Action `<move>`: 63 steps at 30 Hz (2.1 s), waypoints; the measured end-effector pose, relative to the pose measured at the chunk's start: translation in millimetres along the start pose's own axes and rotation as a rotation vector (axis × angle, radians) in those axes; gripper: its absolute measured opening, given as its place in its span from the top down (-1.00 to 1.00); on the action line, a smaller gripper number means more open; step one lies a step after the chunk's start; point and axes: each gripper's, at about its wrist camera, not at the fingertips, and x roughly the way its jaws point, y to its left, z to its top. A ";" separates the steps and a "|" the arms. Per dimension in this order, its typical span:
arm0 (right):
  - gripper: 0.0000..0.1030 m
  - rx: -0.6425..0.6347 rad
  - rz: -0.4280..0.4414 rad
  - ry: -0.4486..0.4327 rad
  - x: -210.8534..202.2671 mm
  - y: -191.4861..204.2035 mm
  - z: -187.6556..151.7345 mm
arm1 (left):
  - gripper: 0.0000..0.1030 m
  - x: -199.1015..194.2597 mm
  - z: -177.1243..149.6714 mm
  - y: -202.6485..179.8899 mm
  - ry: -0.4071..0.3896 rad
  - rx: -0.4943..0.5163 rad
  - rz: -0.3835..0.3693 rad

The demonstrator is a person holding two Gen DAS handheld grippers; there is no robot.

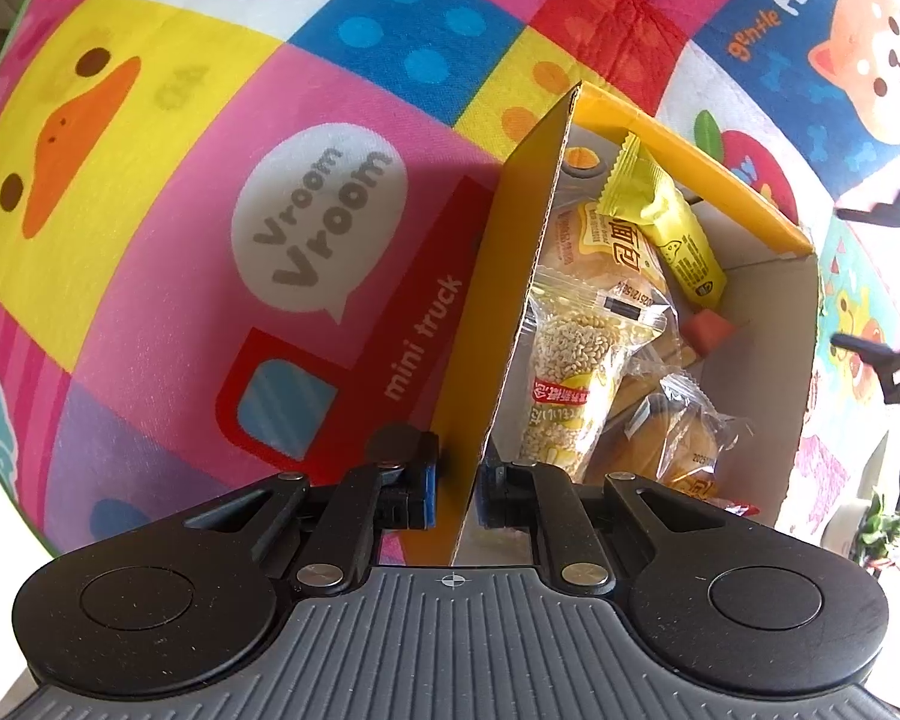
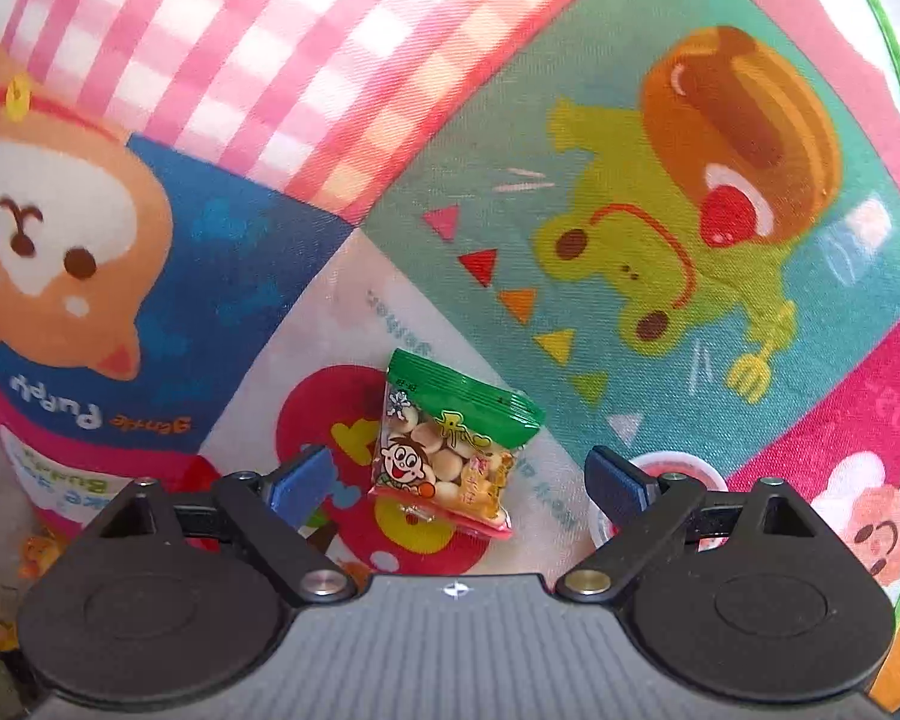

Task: Organize objects
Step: 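Grasp the green-topped cookie packet with the right tool, then carry the cookie packet into the box and release it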

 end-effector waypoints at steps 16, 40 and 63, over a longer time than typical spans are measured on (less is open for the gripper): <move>-0.01 -0.230 -0.114 0.002 -2.9 44.1 -43.8 | 0.74 4.4 -2.5 -3.0 0.037 0.058 0.007; -0.02 -0.565 -0.121 0.011 -174.0 -19.8 -273.6 | 0.68 23.2 27.0 -17.5 0.126 0.238 -0.082; -0.03 -0.548 -0.084 -0.046 -168.6 -24.0 -355.1 | 0.62 10.3 25.4 1.3 0.132 0.308 -0.170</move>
